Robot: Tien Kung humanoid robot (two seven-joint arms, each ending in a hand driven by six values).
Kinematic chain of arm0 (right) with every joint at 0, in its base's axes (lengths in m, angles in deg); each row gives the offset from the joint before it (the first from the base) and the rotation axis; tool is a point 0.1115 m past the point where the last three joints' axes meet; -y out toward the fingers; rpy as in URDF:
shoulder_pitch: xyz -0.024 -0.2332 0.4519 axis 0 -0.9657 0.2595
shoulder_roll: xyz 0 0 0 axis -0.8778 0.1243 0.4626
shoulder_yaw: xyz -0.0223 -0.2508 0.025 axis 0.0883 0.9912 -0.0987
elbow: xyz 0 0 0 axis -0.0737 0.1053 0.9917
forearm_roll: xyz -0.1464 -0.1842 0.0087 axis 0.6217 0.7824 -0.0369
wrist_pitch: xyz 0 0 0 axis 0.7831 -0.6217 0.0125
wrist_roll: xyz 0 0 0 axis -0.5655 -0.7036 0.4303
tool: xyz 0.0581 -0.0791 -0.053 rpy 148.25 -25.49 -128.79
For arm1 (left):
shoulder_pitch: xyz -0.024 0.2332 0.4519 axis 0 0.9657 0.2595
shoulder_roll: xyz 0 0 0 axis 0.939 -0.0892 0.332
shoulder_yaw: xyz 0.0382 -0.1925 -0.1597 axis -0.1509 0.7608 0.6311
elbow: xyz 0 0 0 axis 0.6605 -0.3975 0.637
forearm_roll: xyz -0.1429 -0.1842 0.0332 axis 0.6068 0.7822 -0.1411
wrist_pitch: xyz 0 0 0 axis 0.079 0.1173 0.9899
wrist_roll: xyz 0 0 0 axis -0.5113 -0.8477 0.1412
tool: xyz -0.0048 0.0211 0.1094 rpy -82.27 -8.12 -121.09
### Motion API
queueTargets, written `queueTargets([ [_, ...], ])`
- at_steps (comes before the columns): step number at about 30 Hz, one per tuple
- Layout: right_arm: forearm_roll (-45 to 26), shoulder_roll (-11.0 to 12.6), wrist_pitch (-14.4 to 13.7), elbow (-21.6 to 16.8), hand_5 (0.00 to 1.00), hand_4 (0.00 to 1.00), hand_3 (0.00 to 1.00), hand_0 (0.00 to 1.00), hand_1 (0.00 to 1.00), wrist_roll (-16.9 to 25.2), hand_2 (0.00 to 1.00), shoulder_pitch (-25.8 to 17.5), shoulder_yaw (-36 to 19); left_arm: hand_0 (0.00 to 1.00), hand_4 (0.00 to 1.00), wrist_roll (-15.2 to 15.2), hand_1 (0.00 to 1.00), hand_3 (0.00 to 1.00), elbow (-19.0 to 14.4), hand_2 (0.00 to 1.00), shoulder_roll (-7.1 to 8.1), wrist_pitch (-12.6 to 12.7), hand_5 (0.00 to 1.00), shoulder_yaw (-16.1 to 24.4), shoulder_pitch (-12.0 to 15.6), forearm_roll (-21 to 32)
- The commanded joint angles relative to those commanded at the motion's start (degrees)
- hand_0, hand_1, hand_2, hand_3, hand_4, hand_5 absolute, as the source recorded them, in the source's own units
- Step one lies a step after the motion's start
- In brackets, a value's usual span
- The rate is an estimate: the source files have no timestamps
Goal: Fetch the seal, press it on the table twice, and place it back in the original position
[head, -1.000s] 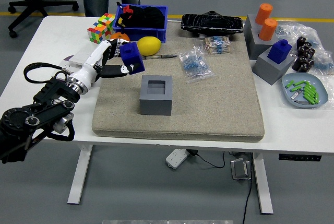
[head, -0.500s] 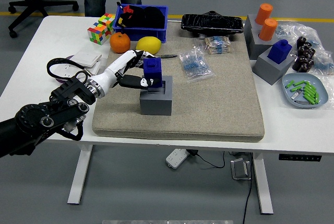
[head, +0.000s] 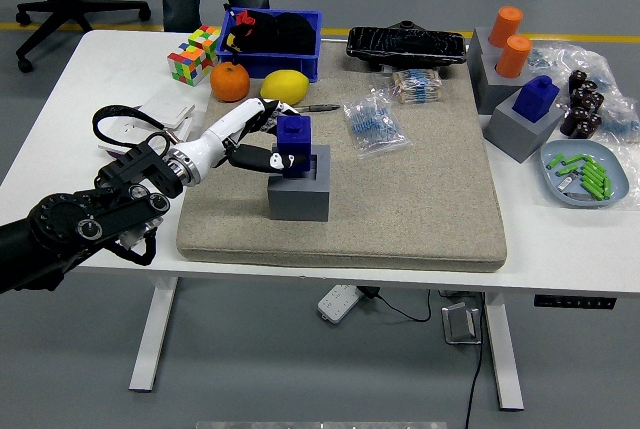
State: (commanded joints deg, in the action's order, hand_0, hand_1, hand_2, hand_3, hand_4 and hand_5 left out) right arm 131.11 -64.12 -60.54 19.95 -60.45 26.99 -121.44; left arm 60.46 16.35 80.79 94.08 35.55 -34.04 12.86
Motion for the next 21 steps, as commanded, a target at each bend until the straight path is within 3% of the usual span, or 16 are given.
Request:
queueTargets([
  [21,-0.21,0.18,0.0,0.0,0.511,0.717,0.617,0.734,0.684,-0.02,0.652,0.22,0.34,0.637,0.703,-0.12,0.533,0.59,0.83,0.474,-1.34,0.19,0.002,-4.17,-1.62,0.87],
])
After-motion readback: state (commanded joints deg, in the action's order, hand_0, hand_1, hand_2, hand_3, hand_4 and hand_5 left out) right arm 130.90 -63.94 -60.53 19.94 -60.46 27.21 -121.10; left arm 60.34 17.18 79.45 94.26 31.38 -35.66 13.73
